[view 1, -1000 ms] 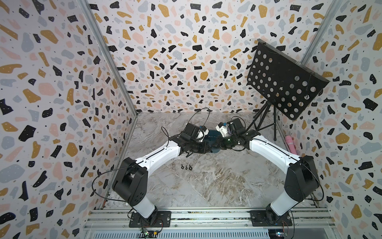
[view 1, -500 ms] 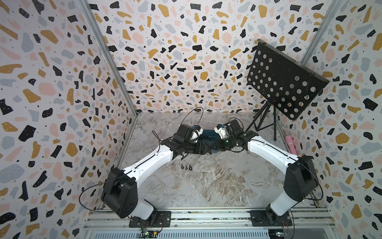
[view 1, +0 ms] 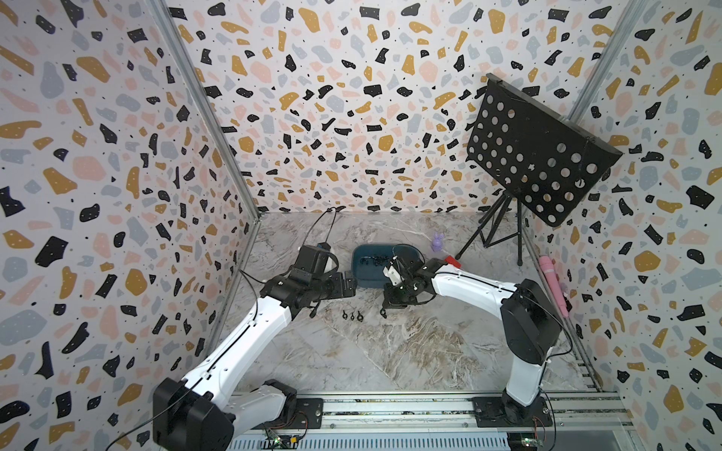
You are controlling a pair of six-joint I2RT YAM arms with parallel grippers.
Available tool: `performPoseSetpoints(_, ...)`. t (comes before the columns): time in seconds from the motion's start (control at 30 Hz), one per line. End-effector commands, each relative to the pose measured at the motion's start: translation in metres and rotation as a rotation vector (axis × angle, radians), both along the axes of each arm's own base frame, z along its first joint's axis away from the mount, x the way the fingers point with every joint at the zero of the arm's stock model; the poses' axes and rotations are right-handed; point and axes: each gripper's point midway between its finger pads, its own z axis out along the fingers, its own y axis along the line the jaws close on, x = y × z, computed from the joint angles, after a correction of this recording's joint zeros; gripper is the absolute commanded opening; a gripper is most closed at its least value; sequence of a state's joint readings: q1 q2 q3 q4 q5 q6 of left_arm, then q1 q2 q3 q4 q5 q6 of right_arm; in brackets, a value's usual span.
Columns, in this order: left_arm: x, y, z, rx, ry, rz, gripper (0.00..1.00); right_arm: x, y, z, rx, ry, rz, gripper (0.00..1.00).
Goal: Take out the wing nut from the storage box
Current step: Place the wing nut at the center of the board.
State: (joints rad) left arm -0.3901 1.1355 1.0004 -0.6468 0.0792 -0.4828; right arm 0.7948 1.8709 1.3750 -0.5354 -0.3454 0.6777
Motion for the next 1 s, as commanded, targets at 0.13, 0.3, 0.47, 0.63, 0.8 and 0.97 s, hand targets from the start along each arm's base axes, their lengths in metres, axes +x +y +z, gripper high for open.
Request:
performPoseSetpoints(0.13,-0.028,0.061,-0.006,0.185,0.030,0.183,1.00,0.008,0.016,0.001,-0.055,-0.028,-0.041,0.00)
performPoseSetpoints(0.3,-0.038,0.066,-0.005,0.184,0.026,0.193,1.00,0.011,0.030,-0.009,-0.078,-0.026,-0.034,0.00)
performPoseSetpoints(0.47,-0.045,0.068,-0.007,0.187,0.031,0.189,1.00,0.011,0.038,-0.022,-0.092,-0.002,-0.036,0.00)
performPoseSetpoints(0.63,-0.050,0.072,-0.009,0.197,0.031,0.195,1.00,0.008,0.046,-0.030,-0.096,0.014,-0.030,0.00)
performPoseSetpoints(0.8,-0.052,0.073,-0.010,0.200,0.030,0.191,1.00,0.006,0.049,-0.033,-0.104,0.020,-0.037,0.00)
performPoseSetpoints(0.97,-0.052,0.072,-0.011,0.199,0.032,0.185,1.00,0.006,0.049,-0.033,-0.106,0.026,-0.040,0.12)
